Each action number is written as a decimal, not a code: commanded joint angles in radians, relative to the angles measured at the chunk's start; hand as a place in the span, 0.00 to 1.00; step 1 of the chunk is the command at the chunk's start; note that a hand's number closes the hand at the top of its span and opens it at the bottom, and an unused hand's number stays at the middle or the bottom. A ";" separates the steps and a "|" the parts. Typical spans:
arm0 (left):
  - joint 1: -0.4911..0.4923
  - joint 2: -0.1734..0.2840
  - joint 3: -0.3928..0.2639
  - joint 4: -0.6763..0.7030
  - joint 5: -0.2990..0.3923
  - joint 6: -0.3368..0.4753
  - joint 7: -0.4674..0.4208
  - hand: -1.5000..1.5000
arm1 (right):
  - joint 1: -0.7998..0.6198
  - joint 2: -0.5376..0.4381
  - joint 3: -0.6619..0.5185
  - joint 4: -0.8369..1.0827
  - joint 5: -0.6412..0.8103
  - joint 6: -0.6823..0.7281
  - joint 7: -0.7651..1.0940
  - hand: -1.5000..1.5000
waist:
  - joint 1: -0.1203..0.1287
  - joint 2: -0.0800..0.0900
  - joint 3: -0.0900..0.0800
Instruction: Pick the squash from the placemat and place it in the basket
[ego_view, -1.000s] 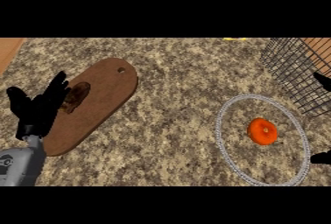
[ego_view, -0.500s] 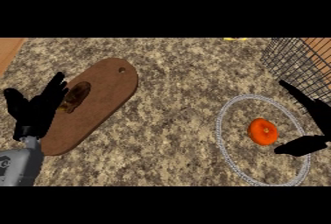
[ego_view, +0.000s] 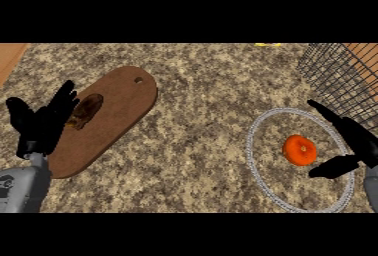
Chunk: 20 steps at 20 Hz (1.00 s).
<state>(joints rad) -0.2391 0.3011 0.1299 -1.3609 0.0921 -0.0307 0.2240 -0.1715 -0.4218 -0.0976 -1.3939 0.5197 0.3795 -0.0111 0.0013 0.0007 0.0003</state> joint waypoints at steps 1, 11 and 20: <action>-0.013 -0.029 0.006 0.007 -0.021 0.014 -0.003 0.50 | -0.023 0.054 0.022 -0.019 0.039 -0.013 0.040 0.00 | -0.001 -0.001 0.000; 0.062 -0.064 0.002 -0.002 -0.053 -0.016 -0.056 0.50 | 0.057 0.006 -0.058 -0.046 -0.028 0.092 -0.111 0.00 | -0.003 -0.001 0.000; 0.051 -0.033 0.050 -0.016 -0.021 -0.060 -0.015 0.50 | 0.075 0.110 0.033 -0.049 0.132 -0.040 -0.052 0.00 | -0.001 -0.001 0.000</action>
<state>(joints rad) -0.2177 0.2733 0.1716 -1.3857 0.0612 -0.0676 0.2293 -0.1188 -0.3604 -0.1034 -1.4390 0.5871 0.4090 -0.0727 -0.0003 -0.0004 -0.0001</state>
